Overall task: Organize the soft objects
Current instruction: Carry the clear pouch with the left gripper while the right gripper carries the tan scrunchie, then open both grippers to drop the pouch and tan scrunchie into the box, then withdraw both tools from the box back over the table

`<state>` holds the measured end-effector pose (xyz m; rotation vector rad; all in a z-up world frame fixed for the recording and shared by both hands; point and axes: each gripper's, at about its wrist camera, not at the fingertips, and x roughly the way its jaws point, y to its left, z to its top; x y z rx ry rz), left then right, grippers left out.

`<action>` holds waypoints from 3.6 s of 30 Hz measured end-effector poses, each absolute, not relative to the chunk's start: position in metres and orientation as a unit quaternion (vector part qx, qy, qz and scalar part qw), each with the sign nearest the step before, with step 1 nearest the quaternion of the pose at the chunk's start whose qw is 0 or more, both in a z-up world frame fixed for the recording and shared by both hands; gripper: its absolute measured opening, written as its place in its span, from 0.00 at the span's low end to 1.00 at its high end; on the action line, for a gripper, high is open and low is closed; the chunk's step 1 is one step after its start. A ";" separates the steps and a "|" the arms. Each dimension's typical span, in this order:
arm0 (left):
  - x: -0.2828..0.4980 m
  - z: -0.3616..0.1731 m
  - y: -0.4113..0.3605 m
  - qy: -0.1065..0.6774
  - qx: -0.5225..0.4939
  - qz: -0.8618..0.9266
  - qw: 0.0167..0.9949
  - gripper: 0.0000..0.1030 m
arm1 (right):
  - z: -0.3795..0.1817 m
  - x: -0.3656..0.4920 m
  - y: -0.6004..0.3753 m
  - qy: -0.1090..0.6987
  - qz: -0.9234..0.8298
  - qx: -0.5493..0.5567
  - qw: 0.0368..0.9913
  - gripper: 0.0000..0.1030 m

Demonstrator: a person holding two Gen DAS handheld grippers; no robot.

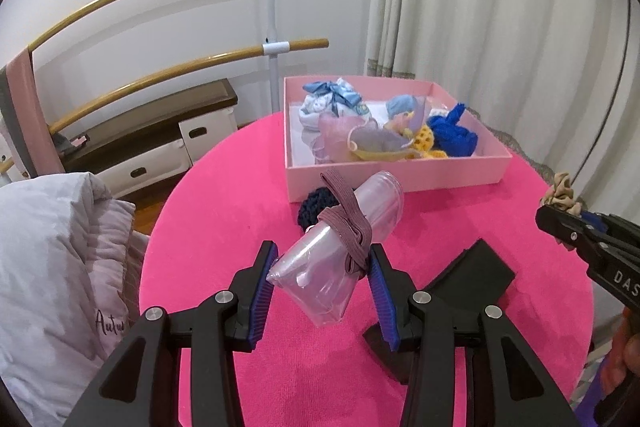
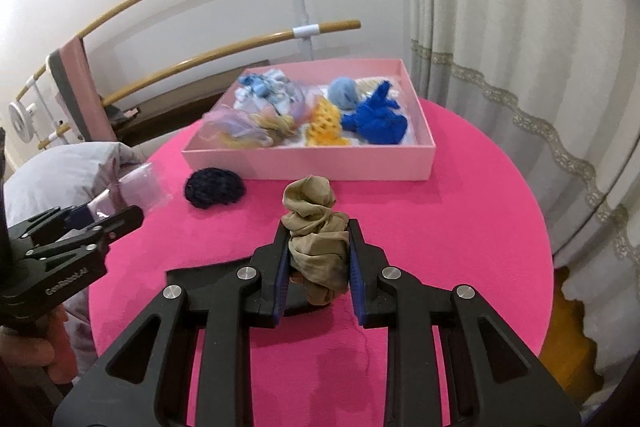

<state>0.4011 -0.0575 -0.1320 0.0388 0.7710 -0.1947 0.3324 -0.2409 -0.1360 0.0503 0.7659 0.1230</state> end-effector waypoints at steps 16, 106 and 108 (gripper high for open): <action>0.408 -0.102 -0.068 0.341 0.026 -0.096 0.935 0.40 | -0.101 0.339 -0.218 0.340 0.096 -0.007 0.936 0.22; 0.516 -0.050 -0.090 0.286 -0.007 -0.046 0.957 1.00 | -0.046 0.441 -0.270 0.328 0.061 0.080 0.939 1.00; 0.499 -0.050 -0.081 0.285 -0.016 -0.046 0.957 1.00 | -0.043 0.426 -0.264 0.323 0.066 0.077 0.941 1.00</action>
